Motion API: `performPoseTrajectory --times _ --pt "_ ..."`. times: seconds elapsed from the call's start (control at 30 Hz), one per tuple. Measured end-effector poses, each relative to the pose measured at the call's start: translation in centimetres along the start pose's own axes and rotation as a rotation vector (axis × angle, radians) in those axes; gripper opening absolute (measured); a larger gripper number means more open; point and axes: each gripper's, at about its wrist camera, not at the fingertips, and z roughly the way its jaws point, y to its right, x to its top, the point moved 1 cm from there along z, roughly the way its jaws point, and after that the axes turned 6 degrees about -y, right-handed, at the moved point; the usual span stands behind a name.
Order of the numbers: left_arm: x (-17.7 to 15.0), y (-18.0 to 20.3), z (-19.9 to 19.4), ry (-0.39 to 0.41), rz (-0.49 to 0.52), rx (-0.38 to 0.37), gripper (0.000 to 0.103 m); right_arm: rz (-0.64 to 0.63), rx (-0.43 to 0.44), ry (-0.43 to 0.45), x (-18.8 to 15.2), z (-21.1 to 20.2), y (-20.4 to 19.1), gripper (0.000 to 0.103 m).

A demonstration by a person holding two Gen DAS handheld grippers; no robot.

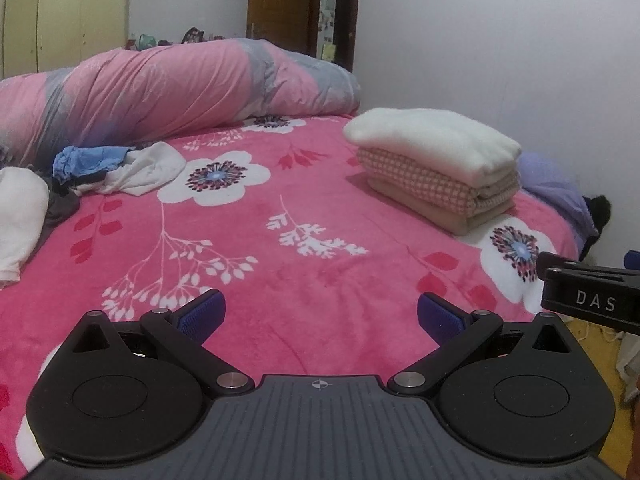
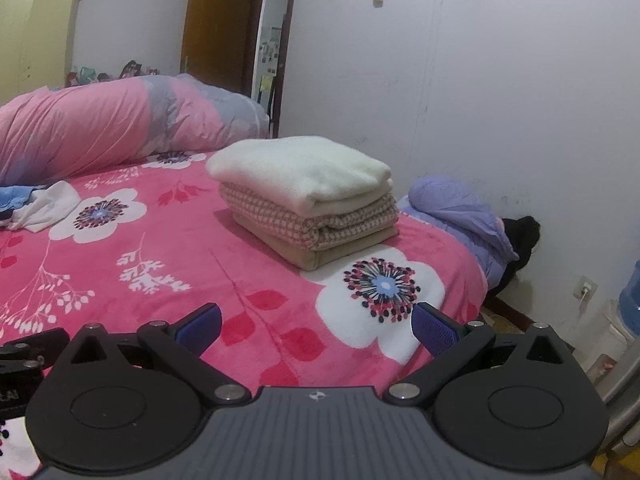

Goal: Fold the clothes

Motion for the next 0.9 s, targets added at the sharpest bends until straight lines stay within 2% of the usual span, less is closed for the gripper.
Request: performPoseTrajectory --times 0.53,0.9 --pt "-0.23 1.01 -0.26 0.014 0.053 0.008 0.103 -0.007 -0.019 0.009 -0.17 -0.28 0.02 0.103" --pt "-0.39 0.96 -0.04 -0.001 0.044 0.002 0.103 -0.017 -0.019 0.008 -0.4 -0.23 -0.08 0.103"
